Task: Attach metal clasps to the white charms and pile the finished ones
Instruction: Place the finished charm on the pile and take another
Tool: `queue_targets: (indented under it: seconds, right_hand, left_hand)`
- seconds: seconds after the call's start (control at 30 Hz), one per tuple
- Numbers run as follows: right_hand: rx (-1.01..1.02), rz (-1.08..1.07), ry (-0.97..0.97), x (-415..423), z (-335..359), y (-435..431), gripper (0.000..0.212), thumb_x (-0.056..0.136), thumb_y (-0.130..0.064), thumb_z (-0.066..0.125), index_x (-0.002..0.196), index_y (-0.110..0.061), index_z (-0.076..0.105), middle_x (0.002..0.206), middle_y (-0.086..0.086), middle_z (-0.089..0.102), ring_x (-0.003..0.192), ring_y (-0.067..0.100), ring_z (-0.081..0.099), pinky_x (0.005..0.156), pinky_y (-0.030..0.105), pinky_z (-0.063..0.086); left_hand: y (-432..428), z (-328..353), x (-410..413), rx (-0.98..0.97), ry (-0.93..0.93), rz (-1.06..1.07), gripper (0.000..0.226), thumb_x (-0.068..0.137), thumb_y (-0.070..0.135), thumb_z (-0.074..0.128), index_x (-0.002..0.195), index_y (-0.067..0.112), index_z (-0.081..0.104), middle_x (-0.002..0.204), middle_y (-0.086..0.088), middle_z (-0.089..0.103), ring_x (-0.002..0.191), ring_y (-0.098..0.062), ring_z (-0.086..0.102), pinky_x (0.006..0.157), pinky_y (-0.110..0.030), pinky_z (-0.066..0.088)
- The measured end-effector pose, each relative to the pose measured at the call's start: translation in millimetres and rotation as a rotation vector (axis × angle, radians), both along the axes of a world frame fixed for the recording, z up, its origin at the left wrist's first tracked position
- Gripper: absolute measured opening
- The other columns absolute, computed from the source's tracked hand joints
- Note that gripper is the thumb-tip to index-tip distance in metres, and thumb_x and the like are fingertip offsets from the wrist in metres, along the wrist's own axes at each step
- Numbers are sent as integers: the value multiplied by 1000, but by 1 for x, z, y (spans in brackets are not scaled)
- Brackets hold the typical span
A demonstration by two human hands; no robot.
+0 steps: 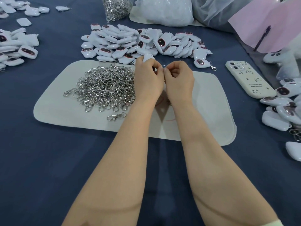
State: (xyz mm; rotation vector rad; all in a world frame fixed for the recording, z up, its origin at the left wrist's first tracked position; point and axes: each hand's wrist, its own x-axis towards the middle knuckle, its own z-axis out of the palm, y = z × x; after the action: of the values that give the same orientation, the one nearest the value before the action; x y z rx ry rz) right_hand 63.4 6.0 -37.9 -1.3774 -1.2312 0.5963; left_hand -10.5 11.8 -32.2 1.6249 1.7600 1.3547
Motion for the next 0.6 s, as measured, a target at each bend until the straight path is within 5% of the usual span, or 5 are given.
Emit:
queue_targets:
  seconds: [0.37, 0.6]
  right_hand:
    - [-74, 75, 98, 1, -1, 3, 11, 88, -7, 56, 93, -15, 50, 84, -9, 56, 78, 3, 55, 70, 11, 43]
    - [-149, 86, 291, 0, 3, 2, 12, 86, -6, 58, 89, -17, 54, 82, 0, 63, 75, 12, 62, 74, 27, 51]
  left_hand:
    - [-2, 1, 0, 27, -52, -4, 10, 90, 11, 57, 90, 6, 65, 111, -9, 48, 72, -5, 45, 73, -11, 33]
    - [-3, 4, 1, 2, -107, -8, 8, 90, 12, 58, 89, 10, 66, 116, -11, 50, 96, -21, 57, 87, -19, 39]
